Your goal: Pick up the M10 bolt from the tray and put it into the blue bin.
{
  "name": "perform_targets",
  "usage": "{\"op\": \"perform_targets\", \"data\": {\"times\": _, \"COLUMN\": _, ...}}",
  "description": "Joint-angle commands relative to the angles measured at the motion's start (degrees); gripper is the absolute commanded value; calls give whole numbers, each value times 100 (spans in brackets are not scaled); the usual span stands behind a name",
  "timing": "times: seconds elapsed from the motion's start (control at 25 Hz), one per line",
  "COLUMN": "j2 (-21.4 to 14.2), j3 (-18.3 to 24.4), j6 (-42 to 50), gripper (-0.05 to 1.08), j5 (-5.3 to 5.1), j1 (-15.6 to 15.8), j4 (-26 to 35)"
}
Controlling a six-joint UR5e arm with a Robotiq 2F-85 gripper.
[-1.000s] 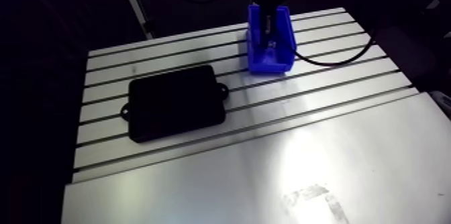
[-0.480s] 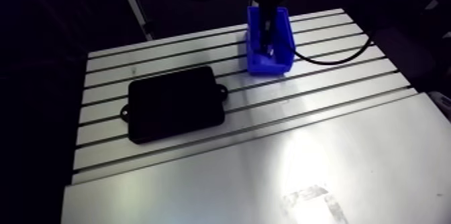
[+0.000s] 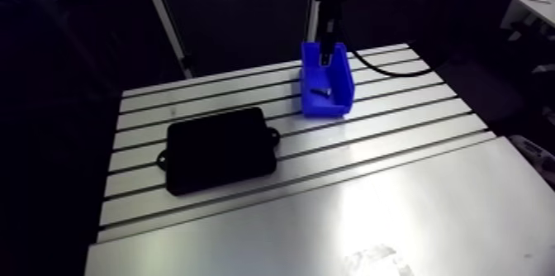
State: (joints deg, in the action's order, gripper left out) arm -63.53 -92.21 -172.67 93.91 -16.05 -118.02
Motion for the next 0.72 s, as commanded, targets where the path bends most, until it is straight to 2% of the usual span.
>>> {"op": "perform_targets", "data": {"times": 0.04, "j2": -788, "j3": 419, "j6": 254, "gripper": 1, "j5": -27, "j1": 14, "j4": 1303}}
{"op": "perform_targets", "data": {"times": 0.28, "j2": -1271, "j3": 981, "j6": 1652, "gripper": 2, "j5": -35, "j1": 5, "j4": 2473}}
{"op": "perform_targets", "data": {"times": 0.32, "j2": -1315, "j3": 1025, "j6": 1898, "gripper": 2, "j5": 0, "j1": 5, "j4": 2552}}
{"op": "perform_targets", "data": {"times": 0.56, "j2": -1561, "j3": 1421, "j6": 4008, "gripper": 2, "j5": -44, "j1": 31, "j4": 3150}}
{"op": "perform_targets", "data": {"times": 0.64, "j2": -1579, "j3": 1447, "j6": 4843, "gripper": 1, "j5": 0, "j1": 31, "j4": 3264}}
{"op": "perform_targets", "data": {"times": 0.72, "j2": -1614, "j3": 1474, "j6": 5599, "gripper": 1, "j5": -18, "j1": 93, "j4": 3440}}
